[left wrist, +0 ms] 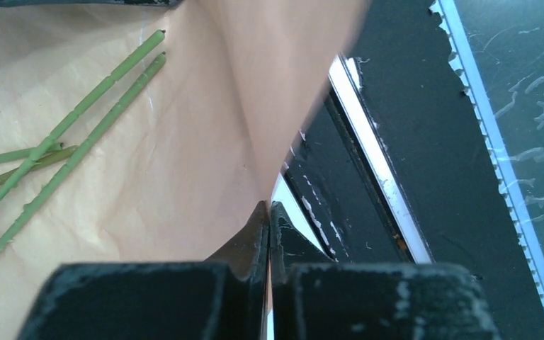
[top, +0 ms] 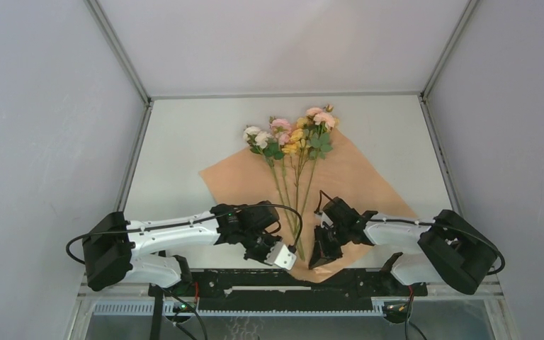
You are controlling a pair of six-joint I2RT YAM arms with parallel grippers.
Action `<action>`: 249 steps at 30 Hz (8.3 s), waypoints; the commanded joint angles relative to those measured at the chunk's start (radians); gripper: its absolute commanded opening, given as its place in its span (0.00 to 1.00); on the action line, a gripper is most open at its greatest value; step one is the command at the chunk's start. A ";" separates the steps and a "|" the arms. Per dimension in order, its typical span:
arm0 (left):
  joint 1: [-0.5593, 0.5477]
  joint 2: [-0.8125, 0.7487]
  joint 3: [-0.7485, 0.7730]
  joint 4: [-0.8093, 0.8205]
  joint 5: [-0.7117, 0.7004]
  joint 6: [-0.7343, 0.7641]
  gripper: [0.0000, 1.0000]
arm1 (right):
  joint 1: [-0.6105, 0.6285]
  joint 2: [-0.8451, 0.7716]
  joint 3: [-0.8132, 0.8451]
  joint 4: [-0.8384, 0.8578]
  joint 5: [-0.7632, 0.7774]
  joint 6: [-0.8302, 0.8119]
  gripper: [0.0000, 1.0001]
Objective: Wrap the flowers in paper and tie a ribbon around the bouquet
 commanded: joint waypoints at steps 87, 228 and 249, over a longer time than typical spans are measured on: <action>0.371 0.448 0.216 0.288 -0.078 -0.962 0.36 | 0.129 -0.229 0.203 -0.220 0.547 0.105 0.20; 0.389 0.627 0.358 0.392 -0.138 -1.006 0.36 | 0.371 -0.064 0.348 -0.513 1.304 0.420 0.67; 0.389 0.600 0.350 0.412 -0.142 -0.997 0.36 | 0.153 -0.325 -0.026 -0.161 1.291 0.761 0.66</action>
